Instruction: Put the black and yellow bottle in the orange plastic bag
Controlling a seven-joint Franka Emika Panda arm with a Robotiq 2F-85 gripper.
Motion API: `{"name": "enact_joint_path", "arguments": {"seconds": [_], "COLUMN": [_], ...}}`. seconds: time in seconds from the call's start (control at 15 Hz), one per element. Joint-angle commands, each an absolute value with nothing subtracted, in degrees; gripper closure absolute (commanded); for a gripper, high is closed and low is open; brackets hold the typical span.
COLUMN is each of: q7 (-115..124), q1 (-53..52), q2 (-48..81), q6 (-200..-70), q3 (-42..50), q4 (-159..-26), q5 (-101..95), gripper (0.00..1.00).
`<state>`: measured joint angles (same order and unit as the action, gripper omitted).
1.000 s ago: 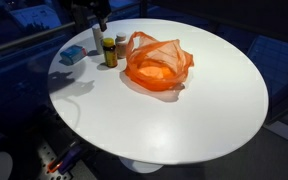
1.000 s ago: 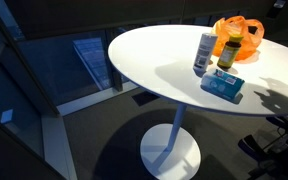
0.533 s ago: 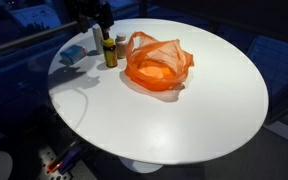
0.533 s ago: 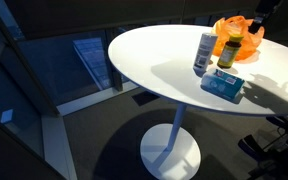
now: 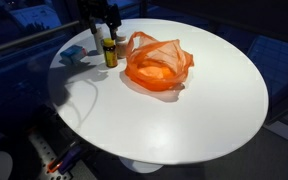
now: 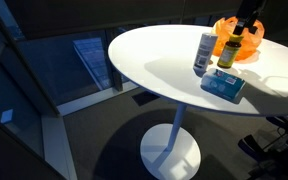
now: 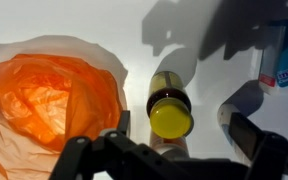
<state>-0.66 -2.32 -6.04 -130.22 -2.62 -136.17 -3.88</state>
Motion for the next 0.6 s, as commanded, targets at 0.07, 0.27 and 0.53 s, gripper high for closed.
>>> {"name": "enact_joint_path", "arguments": {"seconds": [0.07,0.27,0.53], "q7": [2.45,2.48,0.97], "q1": [-2.17,-2.33,-2.29], "q2": [-1.58,0.14,0.1], "q6": [-128.95,-128.55,-126.38], "q3": [-2.9,-2.74,-2.49], "q4": [-132.17,-131.02,-129.89], "q5": [-7.52,-8.03,-6.85], "gripper": [0.0,0.34,0.66]}}
